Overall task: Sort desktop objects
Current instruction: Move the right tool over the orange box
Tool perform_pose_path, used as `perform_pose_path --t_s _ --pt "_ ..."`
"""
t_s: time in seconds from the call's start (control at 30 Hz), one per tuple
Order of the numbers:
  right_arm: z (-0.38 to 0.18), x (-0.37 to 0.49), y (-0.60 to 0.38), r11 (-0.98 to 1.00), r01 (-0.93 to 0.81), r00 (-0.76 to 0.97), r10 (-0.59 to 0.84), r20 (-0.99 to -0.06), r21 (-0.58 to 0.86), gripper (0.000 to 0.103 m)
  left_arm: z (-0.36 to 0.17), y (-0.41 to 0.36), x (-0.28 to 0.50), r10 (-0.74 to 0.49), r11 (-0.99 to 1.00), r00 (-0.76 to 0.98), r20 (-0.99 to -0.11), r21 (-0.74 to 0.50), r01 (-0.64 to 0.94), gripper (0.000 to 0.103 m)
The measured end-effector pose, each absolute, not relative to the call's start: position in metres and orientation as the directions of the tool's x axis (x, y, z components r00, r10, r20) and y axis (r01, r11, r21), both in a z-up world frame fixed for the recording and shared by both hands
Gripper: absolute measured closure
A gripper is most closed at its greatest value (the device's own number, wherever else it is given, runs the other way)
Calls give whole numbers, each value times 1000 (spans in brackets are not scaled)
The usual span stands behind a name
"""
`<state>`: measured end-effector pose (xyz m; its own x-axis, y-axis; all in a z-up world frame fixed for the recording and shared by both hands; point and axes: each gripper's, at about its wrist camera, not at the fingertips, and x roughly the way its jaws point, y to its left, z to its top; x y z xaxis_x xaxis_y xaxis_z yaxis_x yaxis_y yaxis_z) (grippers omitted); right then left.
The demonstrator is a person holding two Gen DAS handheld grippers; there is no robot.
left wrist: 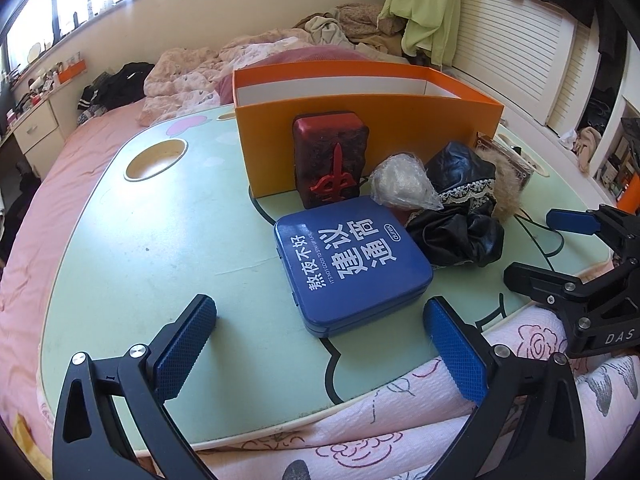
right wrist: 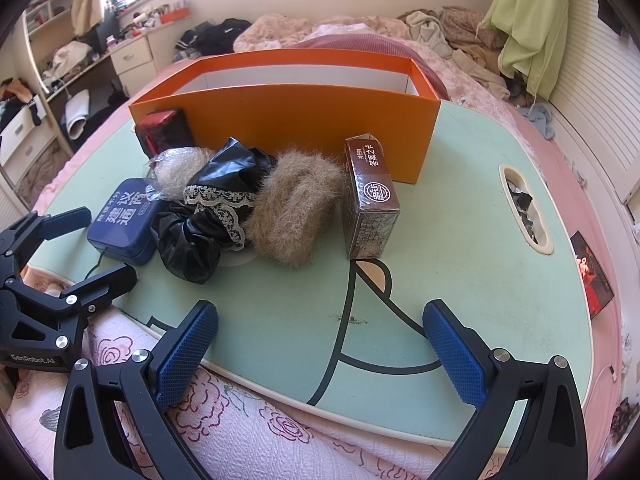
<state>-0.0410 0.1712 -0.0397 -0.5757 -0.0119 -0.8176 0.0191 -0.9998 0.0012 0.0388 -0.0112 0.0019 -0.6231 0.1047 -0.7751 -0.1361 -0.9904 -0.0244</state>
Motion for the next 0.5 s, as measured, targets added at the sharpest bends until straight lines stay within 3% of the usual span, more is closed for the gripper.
perform_pose_path --t_s 0.27,0.33,0.4,0.5 --pt "-38 -39 173 -999 37 -588 -50 -807 35 2 2 -13 39 104 -991 -624 -775 -25 -134 0" --pt "-32 -38 180 -996 49 -607 -92 -789 78 23 2 -13 39 105 -991 -624 -774 -25 -135 0" --pt "-12 -37 187 -989 65 -630 -144 -763 134 33 2 -14 40 105 -991 -625 -774 -26 -135 0" --pt "50 -51 196 -978 66 -704 -186 -686 198 34 3 -13 39 104 -991 -625 -773 -25 -134 0"
